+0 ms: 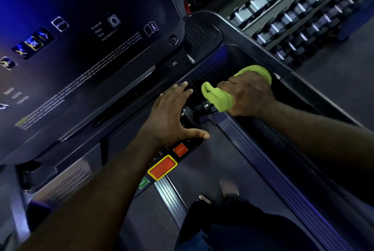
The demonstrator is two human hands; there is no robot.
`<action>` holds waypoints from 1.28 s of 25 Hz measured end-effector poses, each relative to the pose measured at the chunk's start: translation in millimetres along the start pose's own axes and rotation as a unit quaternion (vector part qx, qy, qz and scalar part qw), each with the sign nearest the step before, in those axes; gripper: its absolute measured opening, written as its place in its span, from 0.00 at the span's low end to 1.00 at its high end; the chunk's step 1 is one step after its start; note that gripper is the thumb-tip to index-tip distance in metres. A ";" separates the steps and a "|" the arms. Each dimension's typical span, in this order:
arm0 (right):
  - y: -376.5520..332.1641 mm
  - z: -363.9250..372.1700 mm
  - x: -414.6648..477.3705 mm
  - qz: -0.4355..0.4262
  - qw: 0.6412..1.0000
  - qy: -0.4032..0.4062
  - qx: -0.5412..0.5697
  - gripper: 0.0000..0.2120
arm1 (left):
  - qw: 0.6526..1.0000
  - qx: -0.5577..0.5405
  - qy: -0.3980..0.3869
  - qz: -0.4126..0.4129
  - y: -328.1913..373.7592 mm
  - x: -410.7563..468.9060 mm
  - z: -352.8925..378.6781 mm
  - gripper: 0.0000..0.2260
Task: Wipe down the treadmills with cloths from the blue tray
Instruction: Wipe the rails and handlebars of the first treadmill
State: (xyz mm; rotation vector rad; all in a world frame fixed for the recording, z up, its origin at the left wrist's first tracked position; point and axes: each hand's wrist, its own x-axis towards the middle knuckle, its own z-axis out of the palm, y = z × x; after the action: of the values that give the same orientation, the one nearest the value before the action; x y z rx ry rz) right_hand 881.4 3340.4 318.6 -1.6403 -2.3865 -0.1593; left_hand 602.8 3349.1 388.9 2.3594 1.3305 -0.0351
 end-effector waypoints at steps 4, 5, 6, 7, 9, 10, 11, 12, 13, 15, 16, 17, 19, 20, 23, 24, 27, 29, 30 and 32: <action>5.2 -36.7 24.5 -0.005 0.983 -0.181 0.031 0.21 | 1.000 0.028 -0.001 0.003 4.7 0.4 -2.4 0.47; 1.7 -46.4 37.3 0.005 0.971 -0.235 0.045 0.21 | 1.000 0.023 0.003 -0.002 4.7 0.9 -2.7 0.50; -9.5 -49.6 45.6 0.008 0.966 -0.253 0.041 0.21 | 1.000 0.012 0.002 -0.008 5.6 0.1 -3.6 0.56; -29.8 -45.7 44.5 0.018 0.970 -0.241 0.022 0.21 | 1.000 0.001 -0.003 -0.012 6.2 -0.6 -3.6 0.62; -82.7 -30.5 32.3 0.074 0.987 -0.143 -0.013 0.20 | 1.000 -0.005 -0.012 -0.015 7.4 -1.0 -2.9 0.68; -101.1 -23.4 26.6 0.104 0.991 -0.089 -0.001 0.21 | 1.000 0.001 -0.012 -0.010 6.2 -0.2 -2.3 0.69; -105.1 -21.0 22.4 0.101 0.994 -0.040 0.023 0.22 | 1.000 0.008 -0.005 0.000 4.1 0.1 -1.1 0.67; -95.2 -20.7 20.1 0.065 0.997 -0.004 0.038 0.22 | 1.000 0.014 0.004 0.009 2.1 -1.0 -0.2 0.66; -74.6 -19.3 17.6 0.015 0.999 -0.003 0.035 0.23 | 1.000 0.016 0.010 0.016 1.2 -1.5 -0.1 0.64; -22.8 -19.7 10.7 -0.043 0.998 -0.040 0.020 0.29 | 1.000 0.016 0.012 0.018 1.3 -1.9 0.1 0.63; -4.2 -18.9 6.6 -0.035 0.998 -0.049 0.024 0.31 | 1.000 0.018 0.009 0.014 0.8 -2.1 0.1 0.62; 5.9 -15.4 -1.6 -0.007 0.999 -0.039 0.017 0.32 | 1.000 0.015 0.007 0.010 -0.2 -2.1 1.2 0.61; 2.6 -7.9 -12.2 0.062 0.998 0.001 0.013 0.33 | 1.000 0.002 0.022 0.013 -2.6 -1.3 2.3 0.53; -9.1 -5.4 -15.5 0.112 0.993 0.021 0.041 0.34 | 0.999 -0.002 0.034 0.019 -3.6 -0.8 2.7 0.48; -69.4 -0.2 -32.0 0.272 0.919 0.146 0.246 0.34 | 0.999 -0.011 0.047 0.023 -6.2 1.6 4.4 0.42; -91.6 6.8 -41.7 0.305 0.862 0.205 0.348 0.32 | 0.999 -0.009 0.048 0.022 -6.6 1.9 5.5 0.42; -126.9 2.9 -60.9 0.446 0.474 0.325 0.687 0.17 | 0.998 -0.006 0.056 0.021 -7.5 2.7 7.0 0.41; -106.3 -8.7 -52.3 0.506 0.237 0.272 0.784 0.15 | 0.998 -0.017 0.052 0.018 -6.2 2.6 7.1 0.41; -89.0 -12.4 -44.3 0.504 0.207 0.233 0.806 0.19 | 0.999 -0.022 0.047 0.013 -5.3 2.1 5.9 0.40; -58.8 -20.6 -21.7 0.486 0.152 0.200 0.837 0.17 | 0.999 -0.026 0.039 0.008 -5.0 3.1 4.1 0.40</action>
State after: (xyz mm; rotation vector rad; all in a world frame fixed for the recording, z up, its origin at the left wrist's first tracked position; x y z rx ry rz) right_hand 836.8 3294.8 335.6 -0.8324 0.2866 1.3961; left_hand 601.2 3352.3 382.7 2.3501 1.3321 0.0963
